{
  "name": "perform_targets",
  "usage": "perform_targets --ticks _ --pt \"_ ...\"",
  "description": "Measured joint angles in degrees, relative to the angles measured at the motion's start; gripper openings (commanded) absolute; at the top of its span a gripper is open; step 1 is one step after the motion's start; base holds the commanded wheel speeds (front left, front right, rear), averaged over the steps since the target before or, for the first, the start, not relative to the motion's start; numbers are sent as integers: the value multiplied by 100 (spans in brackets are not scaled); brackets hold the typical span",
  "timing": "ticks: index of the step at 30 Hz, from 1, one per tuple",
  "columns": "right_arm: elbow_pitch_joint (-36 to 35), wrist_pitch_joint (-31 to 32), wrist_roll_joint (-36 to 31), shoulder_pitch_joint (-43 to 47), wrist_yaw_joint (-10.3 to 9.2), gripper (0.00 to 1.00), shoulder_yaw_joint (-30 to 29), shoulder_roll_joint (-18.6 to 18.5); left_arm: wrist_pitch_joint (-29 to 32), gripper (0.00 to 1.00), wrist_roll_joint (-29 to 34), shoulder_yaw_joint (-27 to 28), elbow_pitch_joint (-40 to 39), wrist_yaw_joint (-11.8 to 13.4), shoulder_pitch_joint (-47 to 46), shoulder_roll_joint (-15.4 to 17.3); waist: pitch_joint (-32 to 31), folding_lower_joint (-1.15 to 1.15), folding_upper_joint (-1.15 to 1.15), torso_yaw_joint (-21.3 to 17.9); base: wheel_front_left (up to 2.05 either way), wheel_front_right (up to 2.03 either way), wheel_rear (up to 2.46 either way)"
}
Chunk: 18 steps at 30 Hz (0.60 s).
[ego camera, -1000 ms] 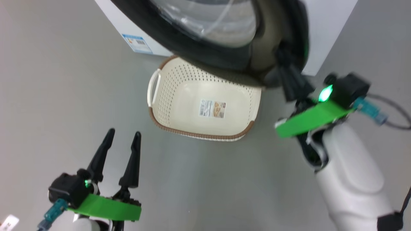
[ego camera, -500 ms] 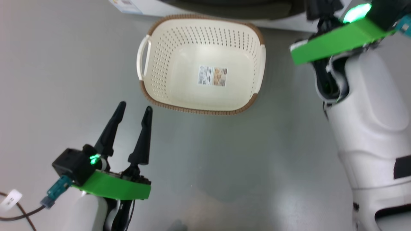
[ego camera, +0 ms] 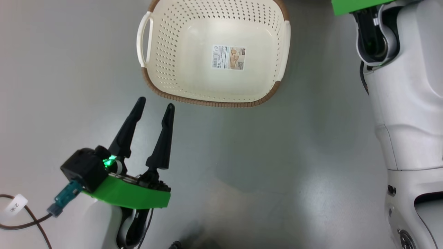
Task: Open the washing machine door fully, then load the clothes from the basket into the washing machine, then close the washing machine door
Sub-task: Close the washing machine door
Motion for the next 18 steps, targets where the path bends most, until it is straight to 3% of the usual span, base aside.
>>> perform_targets --ticks 12,18 --pt "231 2 -166 -321 92 0 -123 133 0 100 -45 -12 -24 0 -41 14 134 0 0 -13 0 0 0" --pt "234 2 -30 -335 70 0 170 62 0 100 -44 22 -24 0 -41 23 117 0 0 -117 0 0 0"
